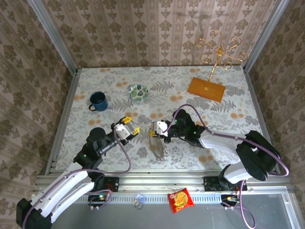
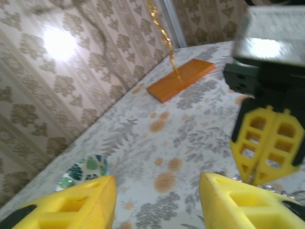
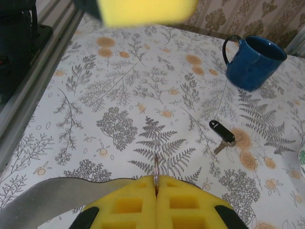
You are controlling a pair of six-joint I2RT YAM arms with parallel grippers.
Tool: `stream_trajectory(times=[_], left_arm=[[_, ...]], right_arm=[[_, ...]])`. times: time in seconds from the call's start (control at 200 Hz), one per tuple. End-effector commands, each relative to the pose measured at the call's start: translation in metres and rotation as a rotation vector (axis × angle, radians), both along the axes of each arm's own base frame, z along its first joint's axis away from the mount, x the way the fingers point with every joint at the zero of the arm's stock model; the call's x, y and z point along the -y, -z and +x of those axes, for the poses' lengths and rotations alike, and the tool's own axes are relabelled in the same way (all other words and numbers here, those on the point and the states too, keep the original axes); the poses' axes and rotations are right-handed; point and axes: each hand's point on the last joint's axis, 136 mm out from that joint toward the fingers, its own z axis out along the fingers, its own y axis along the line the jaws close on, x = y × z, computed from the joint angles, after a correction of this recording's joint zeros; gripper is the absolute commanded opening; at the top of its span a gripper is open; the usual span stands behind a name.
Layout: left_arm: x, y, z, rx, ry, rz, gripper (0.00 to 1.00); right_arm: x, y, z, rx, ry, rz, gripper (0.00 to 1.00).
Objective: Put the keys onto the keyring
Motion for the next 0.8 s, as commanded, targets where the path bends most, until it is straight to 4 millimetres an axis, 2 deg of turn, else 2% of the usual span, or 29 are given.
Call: stream_trajectory(times=[0.0, 0.025, 0.035, 0.06, 0.185, 0.265, 0.48, 0.795], left_arm=[[0.011, 0.031, -0.018, -0.122, 0.114, 0.013, 0.46], [0.014, 0.034, -0.02, -0.131, 0.134, 0.013, 0.45], [0.015, 0.034, -0.021, -0.135, 0.141, 0.013, 0.44], [0.018, 0.037, -0.023, -0.143, 0.159, 0.017, 0.43], [0.03, 0.042, -0.032, -0.149, 0.247, 0.027, 0.4], [0.037, 0.04, -0.034, -0.128, 0.277, 0.015, 0.32], [0.042, 0.034, -0.028, -0.112, 0.262, -0.034, 0.32], [0.051, 0.034, -0.033, -0.142, 0.314, -0.049, 0.27]], right_arm=[[-0.001, -0.021, -0.007, 0.009, -0.03, 0.063, 0.0], [0.0, -0.02, -0.007, 0.003, -0.031, 0.06, 0.0], [0.001, -0.028, -0.009, 0.018, -0.032, 0.075, 0.0], [0.001, -0.033, -0.011, 0.026, -0.035, 0.083, 0.0], [0.004, -0.042, -0.015, 0.021, -0.043, 0.094, 0.0], [0.004, -0.043, -0.017, 0.016, -0.047, 0.095, 0.0], [0.006, -0.044, -0.023, 0.002, -0.063, 0.094, 0.0], [0.003, -0.042, -0.026, 0.001, -0.077, 0.078, 0.0]])
